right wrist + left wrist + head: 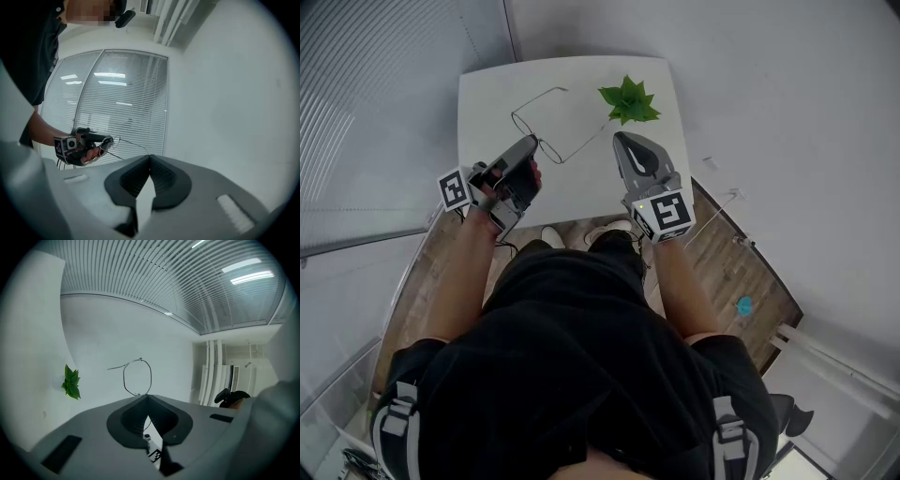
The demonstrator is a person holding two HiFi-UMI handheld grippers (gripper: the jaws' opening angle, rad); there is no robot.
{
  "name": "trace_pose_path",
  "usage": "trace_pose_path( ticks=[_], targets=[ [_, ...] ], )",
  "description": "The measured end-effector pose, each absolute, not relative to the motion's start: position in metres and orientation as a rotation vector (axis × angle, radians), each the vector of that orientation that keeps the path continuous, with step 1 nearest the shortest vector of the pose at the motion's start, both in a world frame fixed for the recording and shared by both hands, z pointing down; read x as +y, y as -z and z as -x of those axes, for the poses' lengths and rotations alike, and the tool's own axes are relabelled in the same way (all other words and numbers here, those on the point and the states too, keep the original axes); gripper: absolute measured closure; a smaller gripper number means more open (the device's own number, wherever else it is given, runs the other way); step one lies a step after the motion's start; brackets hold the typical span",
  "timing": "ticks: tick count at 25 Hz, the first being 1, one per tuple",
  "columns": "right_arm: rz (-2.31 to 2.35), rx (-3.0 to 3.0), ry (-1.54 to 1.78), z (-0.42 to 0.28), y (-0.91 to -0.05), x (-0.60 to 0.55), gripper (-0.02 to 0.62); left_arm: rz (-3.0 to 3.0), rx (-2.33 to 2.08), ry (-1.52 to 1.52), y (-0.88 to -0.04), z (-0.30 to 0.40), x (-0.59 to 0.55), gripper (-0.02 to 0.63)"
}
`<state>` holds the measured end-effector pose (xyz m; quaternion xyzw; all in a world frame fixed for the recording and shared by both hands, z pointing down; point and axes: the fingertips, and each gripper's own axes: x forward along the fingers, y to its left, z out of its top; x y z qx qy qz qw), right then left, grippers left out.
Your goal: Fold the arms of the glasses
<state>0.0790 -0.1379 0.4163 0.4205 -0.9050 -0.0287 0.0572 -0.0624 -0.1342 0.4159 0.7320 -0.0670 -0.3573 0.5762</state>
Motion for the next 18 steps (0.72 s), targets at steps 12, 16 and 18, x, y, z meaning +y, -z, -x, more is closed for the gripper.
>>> trace_pose_path(
  ticks=[12, 16, 18],
  targets=[
    [-1.235, -2.579, 0.164, -0.077, -0.437, -0.149, 0.547, -1.711, -0.149, 0.840, -0.415, 0.062, -0.134, 0.597],
    [-1.224, -2.540, 0.207, -0.076, -0.441, -0.150, 0.543, -1.710, -0.145, 0.844, -0.414, 0.062, -0.135, 0.597],
    [-1.218, -2.513, 0.231, -0.077, -0.444, -0.151, 0.538, -1.710, -0.145, 0.844, -0.413, 0.062, -0.135, 0.597]
  ],
)
